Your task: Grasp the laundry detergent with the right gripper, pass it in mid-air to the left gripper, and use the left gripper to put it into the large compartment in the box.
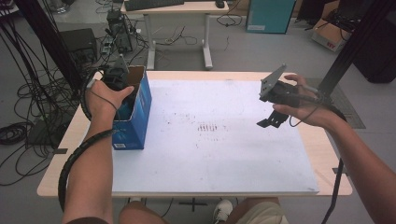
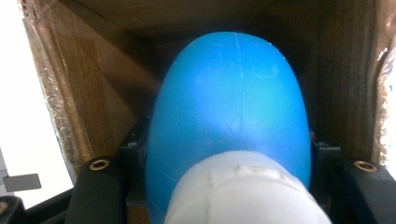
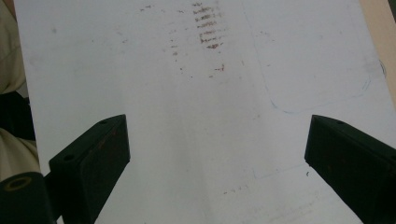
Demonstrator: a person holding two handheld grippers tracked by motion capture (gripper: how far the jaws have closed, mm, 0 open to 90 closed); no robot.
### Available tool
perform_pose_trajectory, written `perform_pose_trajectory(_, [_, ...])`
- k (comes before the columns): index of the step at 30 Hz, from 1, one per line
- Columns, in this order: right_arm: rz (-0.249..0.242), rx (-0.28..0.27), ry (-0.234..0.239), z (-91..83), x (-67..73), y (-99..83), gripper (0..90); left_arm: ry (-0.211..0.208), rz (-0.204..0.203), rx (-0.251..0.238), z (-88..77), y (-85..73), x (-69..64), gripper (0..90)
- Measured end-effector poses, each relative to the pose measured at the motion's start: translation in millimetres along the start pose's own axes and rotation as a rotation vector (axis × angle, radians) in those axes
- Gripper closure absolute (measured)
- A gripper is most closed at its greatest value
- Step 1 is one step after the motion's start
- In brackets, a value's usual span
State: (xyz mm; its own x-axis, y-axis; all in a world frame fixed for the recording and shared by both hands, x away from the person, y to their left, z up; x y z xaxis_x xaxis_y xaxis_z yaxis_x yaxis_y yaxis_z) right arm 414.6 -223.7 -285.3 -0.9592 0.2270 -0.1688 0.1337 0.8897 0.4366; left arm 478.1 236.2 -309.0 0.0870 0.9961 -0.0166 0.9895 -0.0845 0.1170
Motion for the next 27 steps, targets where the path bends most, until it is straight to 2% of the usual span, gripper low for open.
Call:
perform_pose_trajectory(11, [0.012, 0.002, -0.004, -1.1, 0.4, -0.5, 6.9, -0.003, -0.002, -0.002, 0.0, -0.3, -0.1, 36.8])
perform_pose_trajectory(27, [-0.007, 0.000, -0.004, -1.9, -0.6, 0.4, 6.9, 0.000, 0.001, -0.006, 0.3, -0.6, 0.1, 36.7])
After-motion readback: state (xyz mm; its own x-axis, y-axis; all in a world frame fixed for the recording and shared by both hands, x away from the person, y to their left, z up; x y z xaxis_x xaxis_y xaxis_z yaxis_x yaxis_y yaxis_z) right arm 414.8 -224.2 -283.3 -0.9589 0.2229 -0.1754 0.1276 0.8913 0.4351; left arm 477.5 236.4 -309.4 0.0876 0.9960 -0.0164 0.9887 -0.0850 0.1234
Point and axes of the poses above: each handheld gripper's, and its own axes: z roughly forward along the jaws, y roughly out of its top, x roughly to its left, the point moved 3 cm from there along z, roughly forward along the jaws, and after that the axes turned 1 degree about -z, right-handed, at the moved point
